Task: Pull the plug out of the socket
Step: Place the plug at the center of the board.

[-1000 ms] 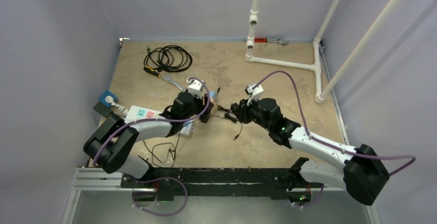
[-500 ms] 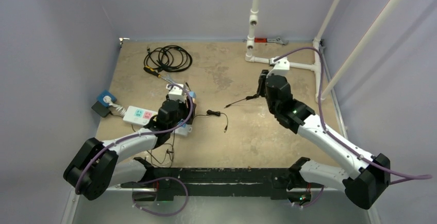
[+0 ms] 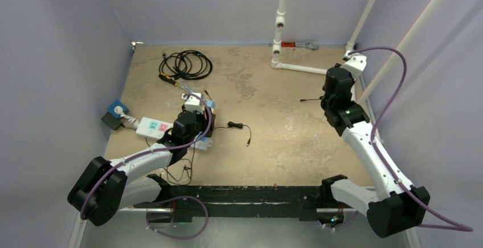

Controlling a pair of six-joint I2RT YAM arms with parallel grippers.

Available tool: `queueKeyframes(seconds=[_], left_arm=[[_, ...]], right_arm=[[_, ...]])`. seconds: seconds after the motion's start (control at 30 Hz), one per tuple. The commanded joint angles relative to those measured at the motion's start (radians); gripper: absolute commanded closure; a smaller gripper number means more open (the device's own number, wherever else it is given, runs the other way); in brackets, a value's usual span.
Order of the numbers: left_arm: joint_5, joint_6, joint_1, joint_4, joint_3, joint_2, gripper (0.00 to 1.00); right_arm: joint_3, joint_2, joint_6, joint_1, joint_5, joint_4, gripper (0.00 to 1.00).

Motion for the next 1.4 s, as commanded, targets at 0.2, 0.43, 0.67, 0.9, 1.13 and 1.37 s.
queueKeyframes(seconds=[0.2, 0.43, 0.67, 0.9, 1.13, 1.37], left_arm=[[-0.019, 0.003, 0.005, 0.067, 0.008, -0.015, 1.00], [-0.016, 0.003, 0.004, 0.067, 0.007, -0.013, 1.00], [-0.018, 0.004, 0.004, 0.064, 0.008, -0.018, 1.00], [-0.019, 0.005, 0.004, 0.063, 0.009, -0.013, 1.00], [-0.019, 0.005, 0.004, 0.063, 0.010, -0.011, 1.00], [-0.016, 0.003, 0.004, 0.061, 0.010, -0.011, 1.00]], right_arm=[[-0.097, 0.111, 0.050, -0.146, -0.288, 0.139, 1.00], [-0.136, 0.225, 0.087, -0.186, -0.369, 0.207, 1.00], [-0.151, 0.329, 0.104, -0.222, -0.417, 0.245, 0.99], [-0.153, 0.424, 0.111, -0.240, -0.443, 0.283, 0.89], [-0.133, 0.501, 0.112, -0.247, -0.454, 0.283, 0.65], [-0.117, 0.523, 0.113, -0.250, -0.455, 0.261, 0.46]])
